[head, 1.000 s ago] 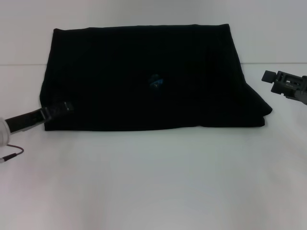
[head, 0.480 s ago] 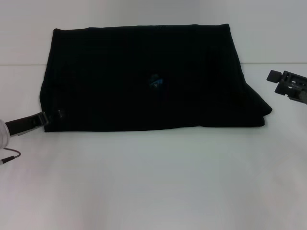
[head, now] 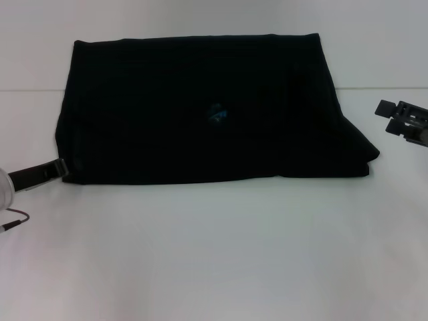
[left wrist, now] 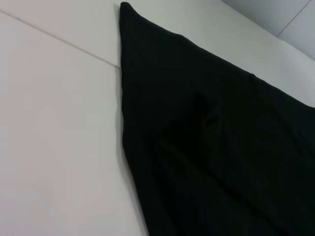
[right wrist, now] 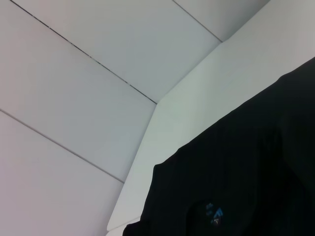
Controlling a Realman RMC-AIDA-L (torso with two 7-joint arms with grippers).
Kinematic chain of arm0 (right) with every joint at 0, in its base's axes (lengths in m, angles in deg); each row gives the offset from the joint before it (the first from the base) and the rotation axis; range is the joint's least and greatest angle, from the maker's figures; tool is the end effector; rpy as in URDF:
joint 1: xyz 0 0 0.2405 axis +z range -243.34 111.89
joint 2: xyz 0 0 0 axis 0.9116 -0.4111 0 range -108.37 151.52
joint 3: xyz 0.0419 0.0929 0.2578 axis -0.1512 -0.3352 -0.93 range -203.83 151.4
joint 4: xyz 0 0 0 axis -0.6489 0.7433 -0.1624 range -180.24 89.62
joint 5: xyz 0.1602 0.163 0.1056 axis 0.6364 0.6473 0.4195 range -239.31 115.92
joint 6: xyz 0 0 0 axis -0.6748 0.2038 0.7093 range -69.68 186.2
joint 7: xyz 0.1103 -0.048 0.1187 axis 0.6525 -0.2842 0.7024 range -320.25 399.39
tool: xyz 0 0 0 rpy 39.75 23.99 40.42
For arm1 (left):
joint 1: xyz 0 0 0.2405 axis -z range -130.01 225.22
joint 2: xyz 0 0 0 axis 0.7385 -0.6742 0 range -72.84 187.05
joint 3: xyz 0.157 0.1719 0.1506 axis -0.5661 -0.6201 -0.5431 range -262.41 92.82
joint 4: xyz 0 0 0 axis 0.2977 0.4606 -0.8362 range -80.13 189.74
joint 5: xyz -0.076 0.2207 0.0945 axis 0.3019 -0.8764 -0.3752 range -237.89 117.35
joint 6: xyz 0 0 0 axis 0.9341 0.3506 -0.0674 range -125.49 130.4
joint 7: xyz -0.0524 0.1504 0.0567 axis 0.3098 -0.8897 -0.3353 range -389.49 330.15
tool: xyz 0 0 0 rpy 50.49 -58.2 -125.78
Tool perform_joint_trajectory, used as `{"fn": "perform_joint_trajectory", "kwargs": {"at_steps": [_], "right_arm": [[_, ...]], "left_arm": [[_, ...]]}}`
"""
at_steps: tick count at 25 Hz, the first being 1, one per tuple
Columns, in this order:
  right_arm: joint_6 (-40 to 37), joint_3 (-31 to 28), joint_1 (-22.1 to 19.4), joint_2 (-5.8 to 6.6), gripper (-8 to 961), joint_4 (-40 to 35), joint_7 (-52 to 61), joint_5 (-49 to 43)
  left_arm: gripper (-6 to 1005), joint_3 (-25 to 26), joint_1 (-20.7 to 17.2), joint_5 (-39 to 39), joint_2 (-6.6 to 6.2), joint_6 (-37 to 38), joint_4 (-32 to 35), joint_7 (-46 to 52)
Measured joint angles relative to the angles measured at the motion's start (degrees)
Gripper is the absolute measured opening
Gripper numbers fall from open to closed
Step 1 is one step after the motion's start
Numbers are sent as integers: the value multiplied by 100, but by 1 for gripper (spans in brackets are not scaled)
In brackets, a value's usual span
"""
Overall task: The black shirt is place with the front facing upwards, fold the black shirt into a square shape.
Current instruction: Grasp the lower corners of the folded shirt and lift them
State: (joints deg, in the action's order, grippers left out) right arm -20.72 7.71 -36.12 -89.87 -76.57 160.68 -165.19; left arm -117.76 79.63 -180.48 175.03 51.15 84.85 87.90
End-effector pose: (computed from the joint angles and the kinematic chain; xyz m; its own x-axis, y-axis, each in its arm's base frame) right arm 0.3410 0.4211 0.0475 0.0814 -0.6913 -0.7179 -0.9401 -0.2926 0.1751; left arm -0.4004 0.4403 -0.0105 0.1966 0.6800 0.7064 0.9703 -0.0315 -0.2397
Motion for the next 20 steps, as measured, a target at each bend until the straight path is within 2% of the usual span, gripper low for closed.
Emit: {"fn": "perform_joint_trajectory", "kwargs": {"at_steps": [2,5,8,10,14,16,20], "right_arm": [[-1,0,-4,0,850,0,0,0],[-3,7,-8,3,850,0,0,-12],[-4,49,3,20,850,0,2,-58],[-5,64,33,60,850,-1,29,-145],[-23,77,206,232,850,-38,344,-738],[2,80,382,377,850,-57,697,-1268],[249,86,874,673,851,-67,1657,-2502]], "left_arm": [[353,0,1,-1,2,14,1,-2],[233,0,15,-3,-3,103,5,8],[112,9,40,-3,-45,283,38,96],[68,29,53,-3,-102,447,81,253],[2,46,103,-4,-255,744,143,701],[2,48,173,-57,-354,873,152,1003],[2,50,371,-341,-456,1019,203,1359]]}}
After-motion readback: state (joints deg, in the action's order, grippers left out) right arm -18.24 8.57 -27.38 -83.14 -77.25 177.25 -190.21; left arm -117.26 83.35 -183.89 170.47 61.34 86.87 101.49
